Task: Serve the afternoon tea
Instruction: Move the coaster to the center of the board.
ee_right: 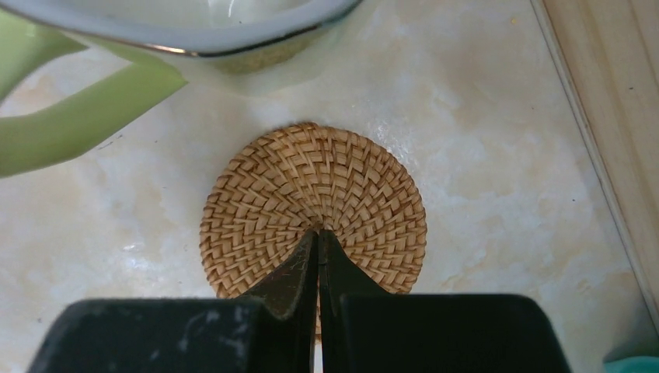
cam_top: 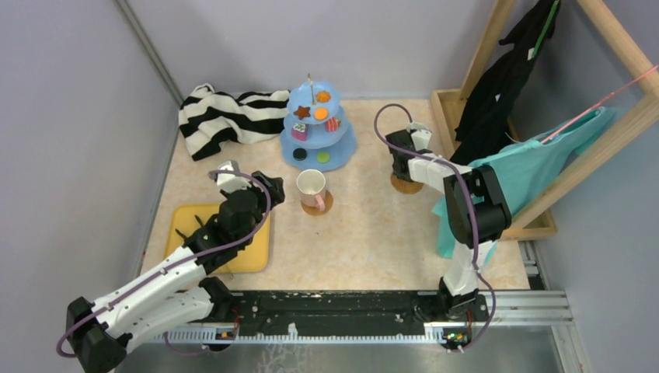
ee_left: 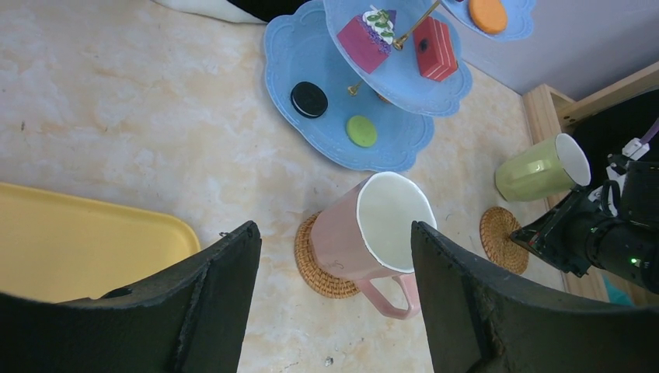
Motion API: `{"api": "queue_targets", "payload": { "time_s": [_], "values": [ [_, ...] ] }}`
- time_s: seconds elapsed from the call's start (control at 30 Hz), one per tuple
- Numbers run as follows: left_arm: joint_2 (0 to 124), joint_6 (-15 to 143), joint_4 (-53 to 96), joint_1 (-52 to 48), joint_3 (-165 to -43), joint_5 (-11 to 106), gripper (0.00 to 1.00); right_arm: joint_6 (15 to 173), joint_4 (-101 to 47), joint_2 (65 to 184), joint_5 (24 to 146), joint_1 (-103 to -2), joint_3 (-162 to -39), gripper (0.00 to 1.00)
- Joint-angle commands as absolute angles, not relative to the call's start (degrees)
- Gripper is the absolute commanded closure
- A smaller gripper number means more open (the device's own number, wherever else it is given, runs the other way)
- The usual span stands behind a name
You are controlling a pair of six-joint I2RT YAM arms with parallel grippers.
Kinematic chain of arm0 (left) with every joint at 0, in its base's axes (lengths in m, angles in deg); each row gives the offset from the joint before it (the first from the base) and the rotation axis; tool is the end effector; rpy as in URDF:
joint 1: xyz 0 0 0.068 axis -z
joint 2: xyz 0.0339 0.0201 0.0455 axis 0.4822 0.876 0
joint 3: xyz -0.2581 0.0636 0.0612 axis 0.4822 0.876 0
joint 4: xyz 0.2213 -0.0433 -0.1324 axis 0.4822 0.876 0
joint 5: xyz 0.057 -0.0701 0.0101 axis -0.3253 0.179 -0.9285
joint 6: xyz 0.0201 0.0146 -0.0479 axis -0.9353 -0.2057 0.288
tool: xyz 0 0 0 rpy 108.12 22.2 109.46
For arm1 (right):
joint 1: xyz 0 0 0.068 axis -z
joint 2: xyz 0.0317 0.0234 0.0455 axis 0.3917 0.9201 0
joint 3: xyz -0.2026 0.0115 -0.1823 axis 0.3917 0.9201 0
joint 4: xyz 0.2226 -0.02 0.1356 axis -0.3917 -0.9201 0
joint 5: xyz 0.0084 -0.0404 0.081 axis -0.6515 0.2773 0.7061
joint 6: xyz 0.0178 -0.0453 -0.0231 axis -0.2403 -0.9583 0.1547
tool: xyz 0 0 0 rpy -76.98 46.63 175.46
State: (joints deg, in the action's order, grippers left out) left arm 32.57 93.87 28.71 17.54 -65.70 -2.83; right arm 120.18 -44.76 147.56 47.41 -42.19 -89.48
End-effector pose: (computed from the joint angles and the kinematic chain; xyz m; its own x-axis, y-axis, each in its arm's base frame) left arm 0.1447 -0.1171 0.2797 -0.2195 -0.4807 -0.8490 -0.0625 0.8753 -0.4795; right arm 0.3523 0.1035 0.1724 -0.6864 0.2637 -0.6777 0.4104 0.9098 -0.0618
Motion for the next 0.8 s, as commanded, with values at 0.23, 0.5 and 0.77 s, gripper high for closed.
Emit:
{"api": "queue_targets", "payload": {
  "time_s": [0.23,0.5,0.77],
  "values": [
    [31.26,93.29,27.99,17.75,-64.97,-4.04,0.23,119.43,-42.05,149.76,51.76,-42.09,-89.66,1.00],
    [31.72,93.62,27.89,17.73,-65.39,-3.28,0.24,120.18,-42.31,148.21,52.07,-47.31,-85.97,1.00],
    [30.59,94.08,29.13,17.75,-65.32,-3.31,0.24,122.63,-43.58,147.91,51.07,-55.46,-85.73,1.00]
  ]
}}
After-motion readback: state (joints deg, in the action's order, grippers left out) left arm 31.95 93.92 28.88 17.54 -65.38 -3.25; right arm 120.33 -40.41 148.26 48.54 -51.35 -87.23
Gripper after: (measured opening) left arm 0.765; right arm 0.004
